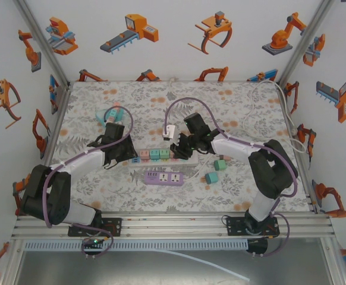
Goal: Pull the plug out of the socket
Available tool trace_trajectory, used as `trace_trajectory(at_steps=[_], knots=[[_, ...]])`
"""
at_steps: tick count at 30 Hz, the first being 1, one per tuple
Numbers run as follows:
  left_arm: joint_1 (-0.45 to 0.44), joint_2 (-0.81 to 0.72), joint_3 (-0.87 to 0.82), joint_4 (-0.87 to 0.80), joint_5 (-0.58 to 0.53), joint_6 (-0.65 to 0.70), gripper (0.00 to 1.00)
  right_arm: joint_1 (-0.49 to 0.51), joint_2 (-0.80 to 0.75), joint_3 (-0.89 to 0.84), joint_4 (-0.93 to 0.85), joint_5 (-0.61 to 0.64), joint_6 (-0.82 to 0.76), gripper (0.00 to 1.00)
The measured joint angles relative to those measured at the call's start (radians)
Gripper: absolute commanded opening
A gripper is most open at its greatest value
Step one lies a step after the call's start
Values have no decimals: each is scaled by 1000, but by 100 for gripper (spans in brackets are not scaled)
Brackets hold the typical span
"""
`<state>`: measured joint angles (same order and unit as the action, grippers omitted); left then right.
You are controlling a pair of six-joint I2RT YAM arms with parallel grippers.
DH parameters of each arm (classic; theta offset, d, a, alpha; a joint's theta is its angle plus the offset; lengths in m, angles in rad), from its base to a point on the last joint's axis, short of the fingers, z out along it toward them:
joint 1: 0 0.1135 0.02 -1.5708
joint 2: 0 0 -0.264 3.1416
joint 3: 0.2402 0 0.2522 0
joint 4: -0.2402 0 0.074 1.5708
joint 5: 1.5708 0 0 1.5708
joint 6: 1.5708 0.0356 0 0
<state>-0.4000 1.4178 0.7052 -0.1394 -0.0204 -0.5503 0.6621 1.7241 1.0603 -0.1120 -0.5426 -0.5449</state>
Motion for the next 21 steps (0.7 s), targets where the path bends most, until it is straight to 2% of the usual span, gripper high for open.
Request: trace_trajectory(at_steps=[8, 11, 21], knots=[[-6, -5, 2, 2, -11, 0, 43, -16, -22, -23, 48, -21, 52, 15], [-10, -9, 2, 2, -20, 0, 42, -16, -28, -29, 59, -24, 57, 11], [-28, 6, 8, 5, -16, 3, 43, -16, -28, -29, 33, -14, 51, 12]])
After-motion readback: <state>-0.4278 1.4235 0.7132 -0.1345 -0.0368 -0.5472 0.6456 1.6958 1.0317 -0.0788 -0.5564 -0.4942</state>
